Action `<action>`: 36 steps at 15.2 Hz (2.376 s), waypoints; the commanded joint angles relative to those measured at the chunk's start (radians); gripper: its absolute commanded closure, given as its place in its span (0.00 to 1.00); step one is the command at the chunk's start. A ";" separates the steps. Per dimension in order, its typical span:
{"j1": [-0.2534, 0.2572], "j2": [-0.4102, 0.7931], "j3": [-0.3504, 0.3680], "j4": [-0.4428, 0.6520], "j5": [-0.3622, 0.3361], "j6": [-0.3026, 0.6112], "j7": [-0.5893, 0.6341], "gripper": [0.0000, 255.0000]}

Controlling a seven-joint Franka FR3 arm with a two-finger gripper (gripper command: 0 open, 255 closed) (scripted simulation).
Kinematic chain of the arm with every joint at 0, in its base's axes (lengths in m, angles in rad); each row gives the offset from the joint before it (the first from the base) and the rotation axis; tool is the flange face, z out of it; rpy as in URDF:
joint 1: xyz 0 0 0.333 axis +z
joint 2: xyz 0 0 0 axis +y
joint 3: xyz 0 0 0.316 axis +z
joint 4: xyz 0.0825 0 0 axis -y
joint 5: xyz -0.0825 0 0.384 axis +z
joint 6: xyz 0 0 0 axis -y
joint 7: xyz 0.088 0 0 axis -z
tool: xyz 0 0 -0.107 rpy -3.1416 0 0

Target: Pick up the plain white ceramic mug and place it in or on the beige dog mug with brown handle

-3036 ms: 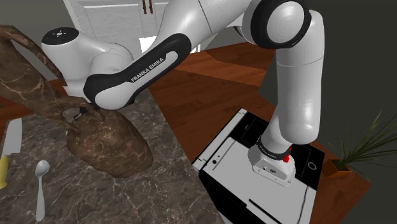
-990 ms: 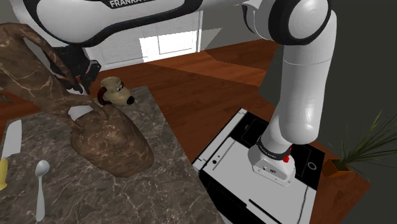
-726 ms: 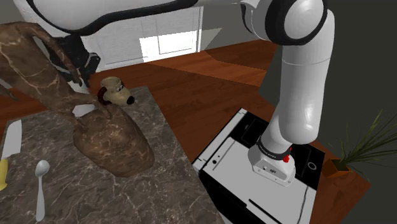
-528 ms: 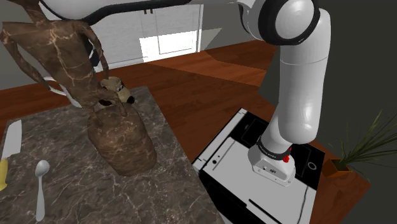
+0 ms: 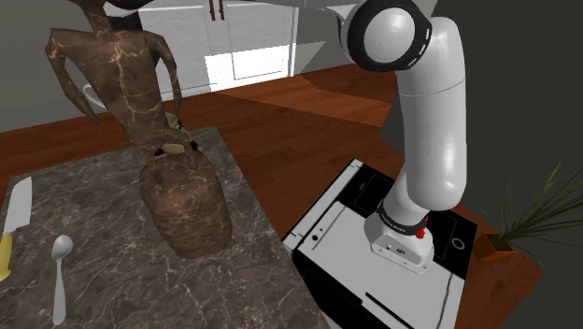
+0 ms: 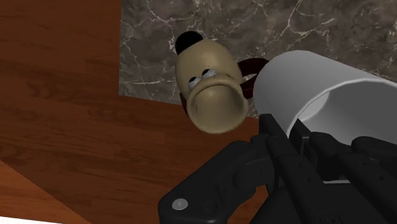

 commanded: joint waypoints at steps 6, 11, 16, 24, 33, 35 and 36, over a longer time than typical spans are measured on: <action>-0.014 0.131 -0.031 0.215 -0.019 -0.072 -0.101 1.00; -0.045 0.097 -0.026 0.085 -0.011 0.019 -0.087 1.00; -0.065 0.080 -0.025 -0.013 -0.009 0.097 -0.076 1.00; -0.080 0.074 -0.026 -0.103 -0.012 0.179 -0.063 1.00; -0.081 0.072 -0.025 -0.106 -0.012 0.180 -0.062 0.00; -0.081 0.074 -0.025 -0.103 -0.012 0.179 -0.063 0.00; -0.078 0.065 -0.023 -0.084 -0.008 0.152 -0.066 0.00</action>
